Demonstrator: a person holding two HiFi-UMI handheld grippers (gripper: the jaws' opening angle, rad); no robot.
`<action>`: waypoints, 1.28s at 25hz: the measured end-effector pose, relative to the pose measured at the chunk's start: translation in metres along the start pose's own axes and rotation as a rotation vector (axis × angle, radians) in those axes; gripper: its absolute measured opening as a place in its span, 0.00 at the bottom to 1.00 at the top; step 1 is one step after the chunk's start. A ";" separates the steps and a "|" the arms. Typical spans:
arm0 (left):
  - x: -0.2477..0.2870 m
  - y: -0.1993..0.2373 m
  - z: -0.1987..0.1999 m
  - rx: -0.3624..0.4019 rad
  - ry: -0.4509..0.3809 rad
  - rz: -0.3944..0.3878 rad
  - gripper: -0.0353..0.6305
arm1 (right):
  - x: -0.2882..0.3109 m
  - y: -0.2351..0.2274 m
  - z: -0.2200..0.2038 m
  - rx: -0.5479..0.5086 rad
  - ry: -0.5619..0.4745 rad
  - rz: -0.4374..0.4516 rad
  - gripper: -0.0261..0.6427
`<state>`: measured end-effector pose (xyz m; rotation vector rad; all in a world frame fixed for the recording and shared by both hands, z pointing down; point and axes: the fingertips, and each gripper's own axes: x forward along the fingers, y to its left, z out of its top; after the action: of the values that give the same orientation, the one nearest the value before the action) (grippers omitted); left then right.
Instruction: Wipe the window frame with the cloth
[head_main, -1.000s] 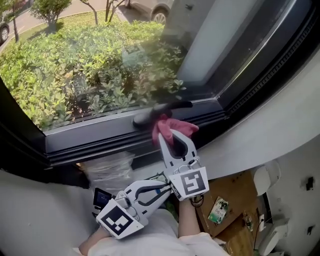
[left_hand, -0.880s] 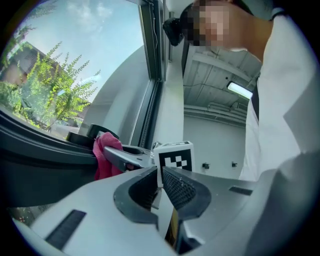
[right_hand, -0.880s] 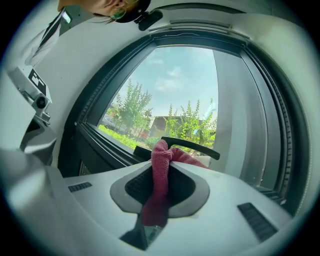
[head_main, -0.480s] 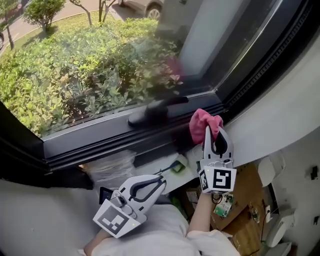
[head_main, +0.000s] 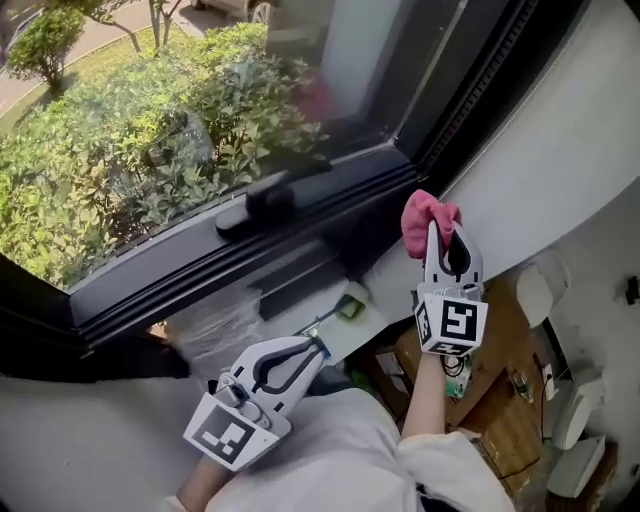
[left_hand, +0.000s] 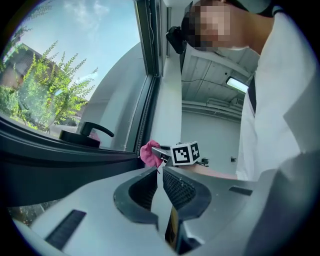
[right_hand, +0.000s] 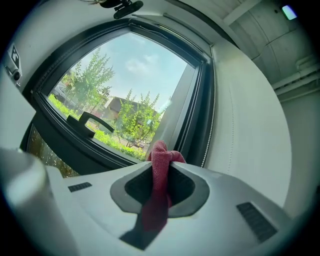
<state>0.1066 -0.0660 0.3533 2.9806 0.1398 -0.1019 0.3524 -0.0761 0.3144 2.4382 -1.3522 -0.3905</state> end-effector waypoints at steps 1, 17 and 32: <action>0.003 -0.006 0.000 0.012 0.005 -0.010 0.12 | -0.003 -0.004 0.000 0.001 -0.005 0.002 0.13; 0.033 -0.006 0.002 -0.027 -0.036 0.305 0.12 | 0.055 -0.035 -0.025 0.069 -0.070 0.088 0.13; 0.109 -0.036 -0.005 0.006 -0.055 0.365 0.12 | 0.105 -0.013 -0.063 0.103 -0.109 0.221 0.13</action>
<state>0.2118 -0.0204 0.3442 2.9477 -0.4100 -0.1391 0.4413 -0.1503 0.3583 2.3439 -1.7071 -0.4112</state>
